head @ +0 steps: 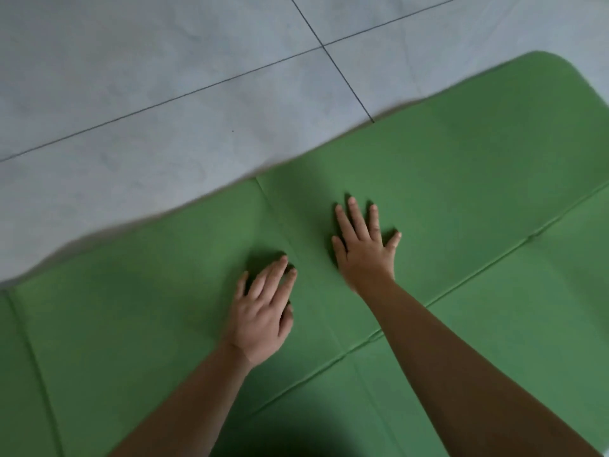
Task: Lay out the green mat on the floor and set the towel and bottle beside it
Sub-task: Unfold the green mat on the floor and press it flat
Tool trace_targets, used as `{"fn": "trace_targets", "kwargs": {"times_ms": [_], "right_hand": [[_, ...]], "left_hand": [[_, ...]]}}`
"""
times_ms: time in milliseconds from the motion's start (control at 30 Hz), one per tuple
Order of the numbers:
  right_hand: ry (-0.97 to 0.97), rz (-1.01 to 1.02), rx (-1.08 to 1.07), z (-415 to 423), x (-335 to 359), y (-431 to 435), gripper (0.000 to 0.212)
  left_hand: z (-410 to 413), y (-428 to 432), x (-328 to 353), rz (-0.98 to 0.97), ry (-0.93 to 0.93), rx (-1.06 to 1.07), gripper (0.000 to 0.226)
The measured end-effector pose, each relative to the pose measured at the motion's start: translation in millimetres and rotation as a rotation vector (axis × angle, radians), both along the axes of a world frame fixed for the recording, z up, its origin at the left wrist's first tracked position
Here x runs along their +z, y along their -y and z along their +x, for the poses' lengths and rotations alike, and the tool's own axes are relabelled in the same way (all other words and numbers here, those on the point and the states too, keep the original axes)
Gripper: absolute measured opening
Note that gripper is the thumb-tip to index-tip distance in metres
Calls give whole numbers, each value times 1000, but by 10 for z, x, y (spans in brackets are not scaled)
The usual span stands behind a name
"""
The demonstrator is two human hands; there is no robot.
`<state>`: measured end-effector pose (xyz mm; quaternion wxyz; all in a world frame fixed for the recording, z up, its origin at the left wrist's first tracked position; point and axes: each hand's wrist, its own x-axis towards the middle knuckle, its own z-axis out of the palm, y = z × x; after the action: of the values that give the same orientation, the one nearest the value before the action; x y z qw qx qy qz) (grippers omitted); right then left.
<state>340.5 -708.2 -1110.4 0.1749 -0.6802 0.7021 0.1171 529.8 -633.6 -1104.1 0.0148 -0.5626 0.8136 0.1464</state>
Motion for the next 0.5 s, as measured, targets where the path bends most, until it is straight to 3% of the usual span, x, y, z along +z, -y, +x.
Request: {"fn": "trace_targets", "kwargs": {"times_ms": [100,167,267,500], "right_hand": [[55,-35,-46,531,80,84,61],[224,-102,150,1036,94,100,59],[378,-59,492,1675,28,56,56],[272,-140,550,1148,-68,377,57]], "left_hand": [[504,243,-23,35,124,235,68],[739,309,-56,82,135,345,72],[819,300,-88,67,139,292,68],[809,305,-35,32,89,321,59]]}}
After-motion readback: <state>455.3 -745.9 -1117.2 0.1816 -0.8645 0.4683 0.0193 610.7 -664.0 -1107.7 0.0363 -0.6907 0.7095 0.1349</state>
